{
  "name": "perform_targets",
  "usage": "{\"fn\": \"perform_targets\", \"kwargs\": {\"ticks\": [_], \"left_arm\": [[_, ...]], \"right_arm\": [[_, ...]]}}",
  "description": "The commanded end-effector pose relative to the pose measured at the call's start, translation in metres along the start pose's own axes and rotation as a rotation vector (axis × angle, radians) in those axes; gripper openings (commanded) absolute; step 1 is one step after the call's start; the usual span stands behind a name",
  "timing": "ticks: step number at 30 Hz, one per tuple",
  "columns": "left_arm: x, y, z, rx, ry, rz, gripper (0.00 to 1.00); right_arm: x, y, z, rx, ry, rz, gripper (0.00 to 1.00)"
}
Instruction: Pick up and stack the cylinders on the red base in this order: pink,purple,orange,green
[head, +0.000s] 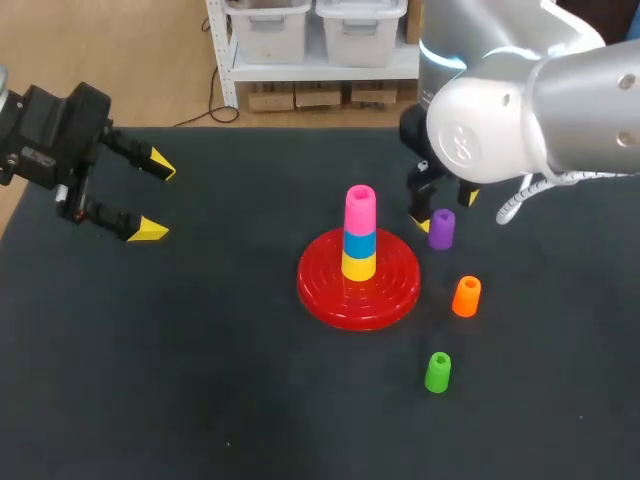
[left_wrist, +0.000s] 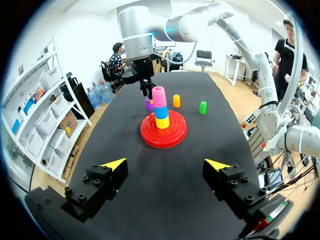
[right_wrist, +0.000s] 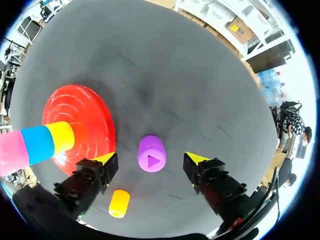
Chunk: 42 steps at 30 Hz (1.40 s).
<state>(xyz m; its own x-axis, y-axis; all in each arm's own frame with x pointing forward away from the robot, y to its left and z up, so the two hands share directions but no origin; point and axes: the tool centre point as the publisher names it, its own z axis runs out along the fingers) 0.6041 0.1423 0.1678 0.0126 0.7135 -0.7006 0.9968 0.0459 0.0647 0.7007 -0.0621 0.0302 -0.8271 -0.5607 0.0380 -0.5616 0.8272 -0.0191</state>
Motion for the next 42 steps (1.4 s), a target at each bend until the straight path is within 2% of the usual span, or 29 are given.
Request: {"fn": "perform_targets", "kwargs": {"ticks": [1, 4, 6, 7, 10, 30, 34, 38, 39, 41, 42], "left_arm": [[0.0011, -0.0006, 0.0001, -0.002, -0.003, 0.002, 1.0], [0.0011, -0.0006, 0.0001, -0.002, -0.003, 0.002, 1.0], [0.0011, -0.0006, 0.0001, -0.002, -0.003, 0.002, 1.0], [0.0011, -0.0006, 0.0001, -0.002, -0.003, 0.002, 1.0], [0.0011, -0.0006, 0.0001, -0.002, -0.003, 0.002, 1.0], [0.0011, -0.0006, 0.0001, -0.002, -0.003, 0.002, 1.0], [0.0011, -0.0006, 0.0001, -0.002, -0.003, 0.002, 1.0], [0.0011, -0.0006, 0.0001, -0.002, -0.003, 0.002, 1.0], [0.0011, -0.0006, 0.0001, -0.002, -0.003, 0.002, 1.0], [0.0011, -0.0006, 0.0001, -0.002, -0.003, 0.002, 1.0], [0.0011, -0.0006, 0.0001, -0.002, -0.003, 0.002, 1.0]], "right_arm": [[0.0005, -0.0015, 0.0039, 0.0, -0.003, 0.003, 0.78], [0.0016, -0.0012, 0.005, 0.005, -0.005, 0.003, 0.78], [0.0017, -0.0007, 0.0062, 0.007, -0.006, 0.002, 0.63], [0.0016, -0.0005, 0.0065, 0.007, -0.006, 0.002, 0.63], [0.0012, 0.0005, 0.0068, 0.005, -0.007, 0.002, 0.51], [0.0, 0.0012, 0.0048, -0.007, -0.016, 0.013, 0.45], [-0.0006, 0.0014, 0.0062, -0.003, -0.011, 0.014, 0.4], [-0.0003, 0.0017, 0.007, -0.002, -0.008, 0.01, 0.25], [-0.0003, 0.0017, 0.007, -0.002, -0.007, 0.01, 0.13], [0.0006, 0.0019, 0.0063, 0.0, -0.007, 0.012, 0.0], [0.0011, 0.0016, 0.0043, 0.003, -0.008, 0.013, 0.0]]}}
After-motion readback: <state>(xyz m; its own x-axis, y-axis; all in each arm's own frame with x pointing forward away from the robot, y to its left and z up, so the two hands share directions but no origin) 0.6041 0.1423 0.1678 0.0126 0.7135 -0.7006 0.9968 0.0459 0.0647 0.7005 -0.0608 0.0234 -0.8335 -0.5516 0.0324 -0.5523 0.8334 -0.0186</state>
